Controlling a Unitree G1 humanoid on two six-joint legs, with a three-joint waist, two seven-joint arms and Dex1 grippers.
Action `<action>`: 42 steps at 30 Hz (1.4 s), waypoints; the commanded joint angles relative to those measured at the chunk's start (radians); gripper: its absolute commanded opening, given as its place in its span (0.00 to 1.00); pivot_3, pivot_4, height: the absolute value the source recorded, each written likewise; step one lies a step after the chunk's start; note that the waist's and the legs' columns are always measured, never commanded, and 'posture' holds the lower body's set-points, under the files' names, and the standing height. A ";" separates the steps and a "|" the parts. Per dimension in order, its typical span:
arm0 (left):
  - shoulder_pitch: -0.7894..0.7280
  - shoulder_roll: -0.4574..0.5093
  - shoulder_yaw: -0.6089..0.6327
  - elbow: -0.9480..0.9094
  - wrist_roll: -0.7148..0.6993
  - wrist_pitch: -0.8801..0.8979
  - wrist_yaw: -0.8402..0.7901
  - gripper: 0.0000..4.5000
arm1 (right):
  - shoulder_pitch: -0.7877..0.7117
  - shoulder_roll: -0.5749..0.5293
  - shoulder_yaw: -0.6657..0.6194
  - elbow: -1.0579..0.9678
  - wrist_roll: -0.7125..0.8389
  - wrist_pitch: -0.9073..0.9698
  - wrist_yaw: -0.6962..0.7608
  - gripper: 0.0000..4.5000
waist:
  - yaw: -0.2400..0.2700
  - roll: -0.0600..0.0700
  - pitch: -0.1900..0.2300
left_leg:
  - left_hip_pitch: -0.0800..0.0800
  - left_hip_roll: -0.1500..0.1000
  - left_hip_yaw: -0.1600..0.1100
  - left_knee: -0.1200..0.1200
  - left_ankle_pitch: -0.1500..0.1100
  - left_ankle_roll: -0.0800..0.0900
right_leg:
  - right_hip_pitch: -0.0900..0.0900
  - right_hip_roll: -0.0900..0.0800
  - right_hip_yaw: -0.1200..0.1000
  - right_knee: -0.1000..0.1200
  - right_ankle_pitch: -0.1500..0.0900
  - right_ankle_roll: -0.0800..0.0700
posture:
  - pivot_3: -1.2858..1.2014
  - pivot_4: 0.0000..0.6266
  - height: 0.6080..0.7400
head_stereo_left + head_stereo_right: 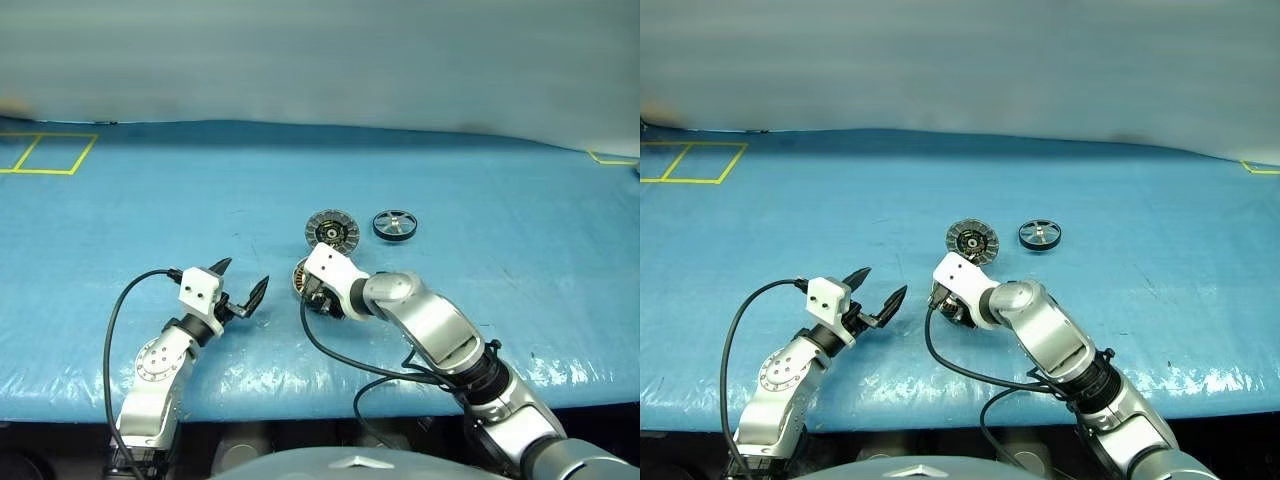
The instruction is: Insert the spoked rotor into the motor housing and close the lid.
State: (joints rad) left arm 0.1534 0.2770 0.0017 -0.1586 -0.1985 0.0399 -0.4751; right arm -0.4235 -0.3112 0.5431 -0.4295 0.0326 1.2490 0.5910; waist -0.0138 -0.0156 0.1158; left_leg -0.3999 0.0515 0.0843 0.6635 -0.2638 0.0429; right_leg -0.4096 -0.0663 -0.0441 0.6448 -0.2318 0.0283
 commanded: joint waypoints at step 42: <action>-0.021 0.016 -0.005 -0.014 -0.011 0.006 -0.020 1.00 | 0.533 -0.067 -0.631 -0.283 0.221 -0.393 -0.176 0.92 | 0.003 0.003 0.011 | -0.012 -0.004 -0.004 0.001 0.000 0.000 | -0.004 0.005 0.002 -0.001 0.000 0.008 | 0.52 0.24 1.00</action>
State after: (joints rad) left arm 0.1391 0.2857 -0.0081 -0.1561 -0.1994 0.0489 -0.4886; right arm 0.1108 -0.3810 -0.0525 -0.7071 0.2458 0.8425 0.4394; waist -0.0112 -0.0126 0.1272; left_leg -0.4122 0.0473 0.0801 0.6647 -0.2636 0.0427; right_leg -0.4138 -0.0612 -0.0423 0.6437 -0.2322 0.0363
